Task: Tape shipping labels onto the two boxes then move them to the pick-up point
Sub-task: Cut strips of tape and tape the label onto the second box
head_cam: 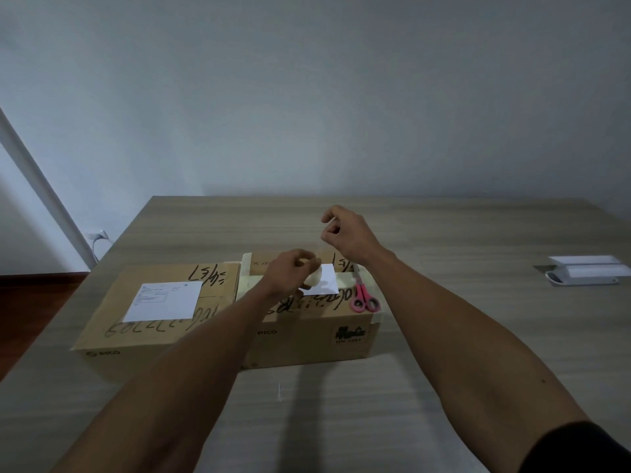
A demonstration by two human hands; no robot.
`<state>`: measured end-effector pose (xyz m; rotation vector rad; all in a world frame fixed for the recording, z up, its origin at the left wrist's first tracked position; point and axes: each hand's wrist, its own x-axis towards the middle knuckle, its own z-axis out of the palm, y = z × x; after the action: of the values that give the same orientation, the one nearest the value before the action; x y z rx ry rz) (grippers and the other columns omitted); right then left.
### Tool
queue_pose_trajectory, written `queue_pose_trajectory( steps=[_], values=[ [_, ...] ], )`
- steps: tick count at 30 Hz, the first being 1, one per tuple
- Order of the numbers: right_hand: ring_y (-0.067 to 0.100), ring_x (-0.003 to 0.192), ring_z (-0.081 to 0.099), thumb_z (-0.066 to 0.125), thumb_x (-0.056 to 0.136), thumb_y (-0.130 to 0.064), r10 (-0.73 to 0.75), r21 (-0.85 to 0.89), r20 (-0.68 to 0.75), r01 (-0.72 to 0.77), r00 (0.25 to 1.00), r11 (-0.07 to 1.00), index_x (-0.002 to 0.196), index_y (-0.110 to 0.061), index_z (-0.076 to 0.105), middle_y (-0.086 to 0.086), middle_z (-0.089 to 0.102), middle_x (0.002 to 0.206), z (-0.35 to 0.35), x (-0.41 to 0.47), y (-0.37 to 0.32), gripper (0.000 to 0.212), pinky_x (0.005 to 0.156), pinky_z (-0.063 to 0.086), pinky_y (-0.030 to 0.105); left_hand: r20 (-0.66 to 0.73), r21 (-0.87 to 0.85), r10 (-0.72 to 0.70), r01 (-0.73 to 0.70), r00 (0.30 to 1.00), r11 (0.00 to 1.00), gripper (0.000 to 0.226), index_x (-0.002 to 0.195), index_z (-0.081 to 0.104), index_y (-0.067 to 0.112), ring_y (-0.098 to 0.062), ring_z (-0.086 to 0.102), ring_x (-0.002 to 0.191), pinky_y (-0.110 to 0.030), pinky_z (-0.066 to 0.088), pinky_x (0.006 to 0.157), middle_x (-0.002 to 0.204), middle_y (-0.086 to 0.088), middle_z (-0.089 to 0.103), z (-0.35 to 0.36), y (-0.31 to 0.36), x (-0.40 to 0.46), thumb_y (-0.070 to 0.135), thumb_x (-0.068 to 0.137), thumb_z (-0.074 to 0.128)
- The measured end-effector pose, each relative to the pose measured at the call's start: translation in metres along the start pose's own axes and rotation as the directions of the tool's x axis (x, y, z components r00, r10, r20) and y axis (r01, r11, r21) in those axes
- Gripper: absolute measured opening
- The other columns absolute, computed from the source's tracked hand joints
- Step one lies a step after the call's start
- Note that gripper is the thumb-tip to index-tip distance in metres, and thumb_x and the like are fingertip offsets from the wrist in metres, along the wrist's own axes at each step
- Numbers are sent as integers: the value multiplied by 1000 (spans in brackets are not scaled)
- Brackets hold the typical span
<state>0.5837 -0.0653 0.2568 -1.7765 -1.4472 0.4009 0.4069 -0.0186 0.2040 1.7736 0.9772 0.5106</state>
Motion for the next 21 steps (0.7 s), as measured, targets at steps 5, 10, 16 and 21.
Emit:
queue_pose_trajectory(
  steps=[5, 10, 16, 21],
  values=[
    [15, 81, 73, 72, 89, -2, -38, -40, 84, 41, 996, 998, 109, -11, 63, 1, 76, 83, -8, 4, -3, 24, 75, 58, 32, 150, -112, -23, 40, 988, 993, 63, 145, 50, 25, -30, 77, 81, -37, 63, 68, 121, -7, 67, -4, 6, -1, 32, 89, 80],
    [11, 82, 74, 74, 90, -3, -37, -66, 111, 45, 993, 997, 109, -9, 64, 2, 76, 86, -15, 7, -8, 22, 83, 62, 37, 228, -123, -44, 74, 973, 990, 68, 148, 43, 36, -34, 76, 89, -45, 65, 77, 121, -8, 65, -6, 16, -3, 26, 91, 78],
    [10, 83, 75, 76, 90, -5, -36, -117, 129, 52, 991, 992, 106, -9, 66, 4, 78, 90, -17, 7, -8, 20, 82, 63, 40, 279, -145, -29, 72, 960, 987, 73, 149, 40, 41, -28, 74, 85, -43, 64, 79, 119, -11, 66, -5, 24, -5, 20, 90, 79],
    [13, 87, 74, 86, 82, -9, -2, -107, 117, 15, 993, 994, 119, -7, 67, 5, 75, 99, -20, 6, -4, 42, 85, 62, 39, 299, -147, -9, 55, 954, 988, 71, 144, 43, 46, -25, 70, 82, -44, 64, 83, 120, -13, 64, -4, 21, -6, 19, 89, 80]
  ],
)
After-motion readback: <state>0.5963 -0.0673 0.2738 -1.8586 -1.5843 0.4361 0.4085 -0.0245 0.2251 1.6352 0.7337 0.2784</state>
